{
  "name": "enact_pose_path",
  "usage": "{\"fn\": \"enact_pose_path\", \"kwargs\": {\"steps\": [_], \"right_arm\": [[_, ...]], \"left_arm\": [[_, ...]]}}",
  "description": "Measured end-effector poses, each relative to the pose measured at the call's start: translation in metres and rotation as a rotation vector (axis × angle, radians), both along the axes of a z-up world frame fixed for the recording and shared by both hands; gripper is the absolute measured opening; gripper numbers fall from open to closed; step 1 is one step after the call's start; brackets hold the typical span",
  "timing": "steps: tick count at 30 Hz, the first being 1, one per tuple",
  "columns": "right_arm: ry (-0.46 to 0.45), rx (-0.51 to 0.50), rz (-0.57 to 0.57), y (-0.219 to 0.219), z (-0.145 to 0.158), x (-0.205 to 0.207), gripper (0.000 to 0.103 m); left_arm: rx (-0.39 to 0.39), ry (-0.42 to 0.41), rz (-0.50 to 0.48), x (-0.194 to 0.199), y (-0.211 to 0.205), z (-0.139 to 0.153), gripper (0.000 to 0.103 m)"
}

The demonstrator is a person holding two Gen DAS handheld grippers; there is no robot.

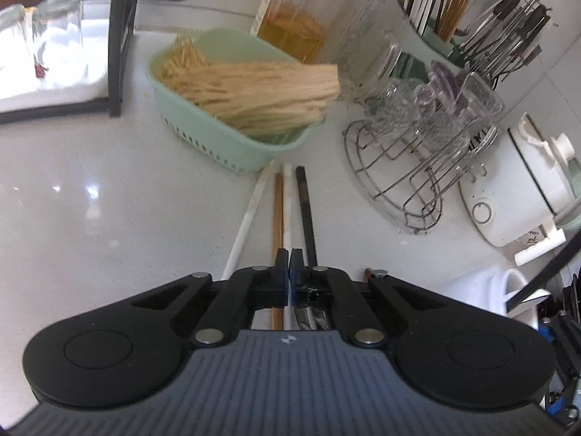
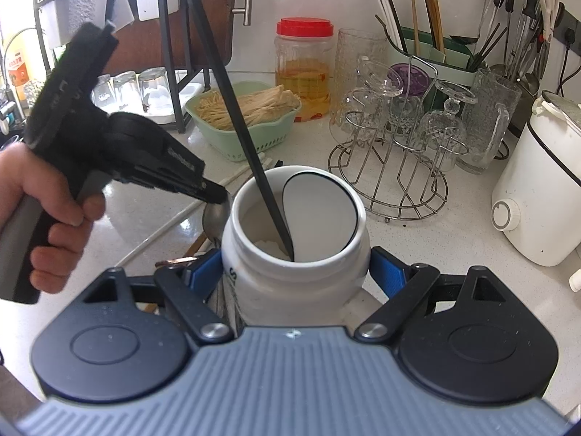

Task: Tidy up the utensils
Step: 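Lift the steel spoon with the left tool and carry it over the jar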

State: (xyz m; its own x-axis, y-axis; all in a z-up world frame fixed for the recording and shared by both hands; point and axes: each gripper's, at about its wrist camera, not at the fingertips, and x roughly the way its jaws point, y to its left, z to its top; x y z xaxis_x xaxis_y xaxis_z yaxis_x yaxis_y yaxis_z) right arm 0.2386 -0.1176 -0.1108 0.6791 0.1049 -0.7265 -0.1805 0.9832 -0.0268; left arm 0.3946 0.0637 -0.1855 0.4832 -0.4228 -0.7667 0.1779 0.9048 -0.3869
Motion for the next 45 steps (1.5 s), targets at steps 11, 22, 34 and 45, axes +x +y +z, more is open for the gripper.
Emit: {"fn": "enact_pose_path", "kwargs": {"steps": [11, 22, 34, 45], "right_arm": [[0.02, 0.001, 0.038, -0.004, 0.0, 0.003, 0.089], [-0.011, 0.013, 0.101, -0.01, -0.002, -0.006, 0.089], [-0.045, 0.022, 0.125, -0.012, -0.004, -0.013, 0.089], [-0.047, 0.019, 0.16, -0.011, -0.003, -0.016, 0.089]], "left_arm": [[0.067, -0.074, 0.069, -0.031, 0.0, 0.051, 0.001], [0.132, -0.192, 0.228, -0.083, -0.003, 0.103, 0.0], [0.166, -0.306, 0.314, -0.118, -0.001, 0.145, 0.0], [0.155, -0.356, 0.378, -0.13, 0.013, 0.169, 0.0]]}}
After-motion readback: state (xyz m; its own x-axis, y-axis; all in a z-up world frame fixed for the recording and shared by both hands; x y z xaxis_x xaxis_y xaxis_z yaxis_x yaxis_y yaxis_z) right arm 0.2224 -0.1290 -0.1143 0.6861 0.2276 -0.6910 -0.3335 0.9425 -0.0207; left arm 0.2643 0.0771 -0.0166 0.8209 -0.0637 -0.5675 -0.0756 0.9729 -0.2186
